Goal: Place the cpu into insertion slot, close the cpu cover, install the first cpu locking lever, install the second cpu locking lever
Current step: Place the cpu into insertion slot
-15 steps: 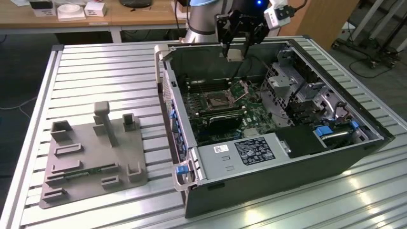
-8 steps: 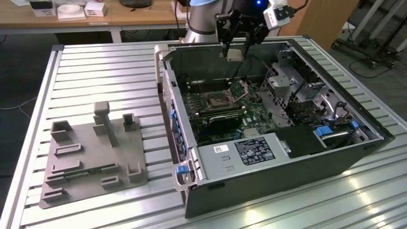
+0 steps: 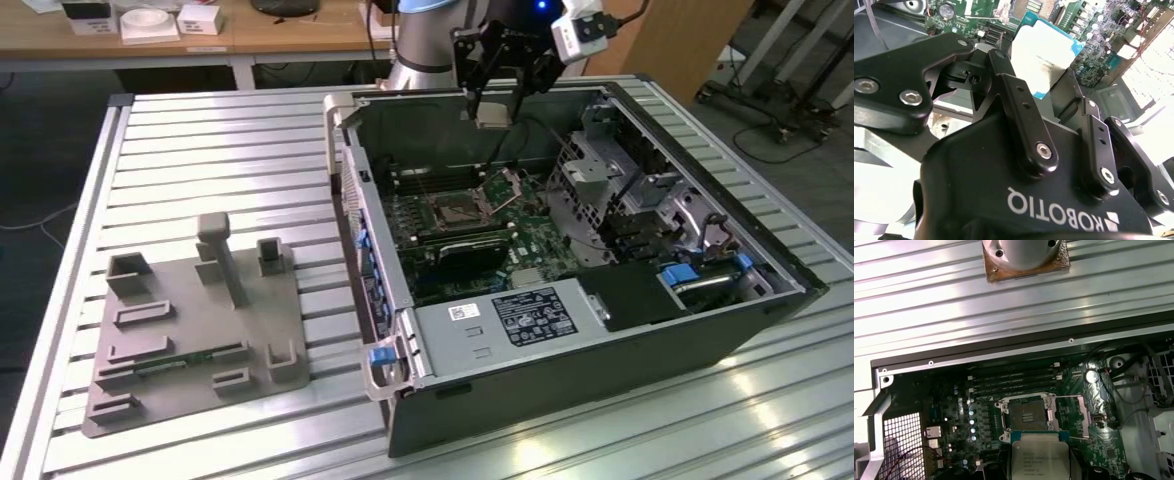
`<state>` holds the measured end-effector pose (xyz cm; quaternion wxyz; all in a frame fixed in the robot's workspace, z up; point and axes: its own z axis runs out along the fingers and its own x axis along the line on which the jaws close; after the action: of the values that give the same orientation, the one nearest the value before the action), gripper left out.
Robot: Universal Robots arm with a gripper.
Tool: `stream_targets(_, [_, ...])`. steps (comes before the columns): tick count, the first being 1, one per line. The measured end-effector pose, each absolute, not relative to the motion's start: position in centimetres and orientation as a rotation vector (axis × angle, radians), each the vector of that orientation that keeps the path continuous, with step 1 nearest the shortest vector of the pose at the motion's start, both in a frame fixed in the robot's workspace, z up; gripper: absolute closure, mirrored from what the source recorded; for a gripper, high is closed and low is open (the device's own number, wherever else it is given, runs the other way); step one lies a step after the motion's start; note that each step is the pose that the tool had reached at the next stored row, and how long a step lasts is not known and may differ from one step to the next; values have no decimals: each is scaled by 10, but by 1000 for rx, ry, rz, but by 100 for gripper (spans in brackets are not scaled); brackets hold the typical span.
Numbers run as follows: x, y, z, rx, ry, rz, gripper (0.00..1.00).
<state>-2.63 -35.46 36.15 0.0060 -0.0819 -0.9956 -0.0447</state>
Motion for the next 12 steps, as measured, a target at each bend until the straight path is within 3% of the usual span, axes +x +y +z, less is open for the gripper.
stream_targets(12, [-26,-355,361,-316,-3112,-140,46])
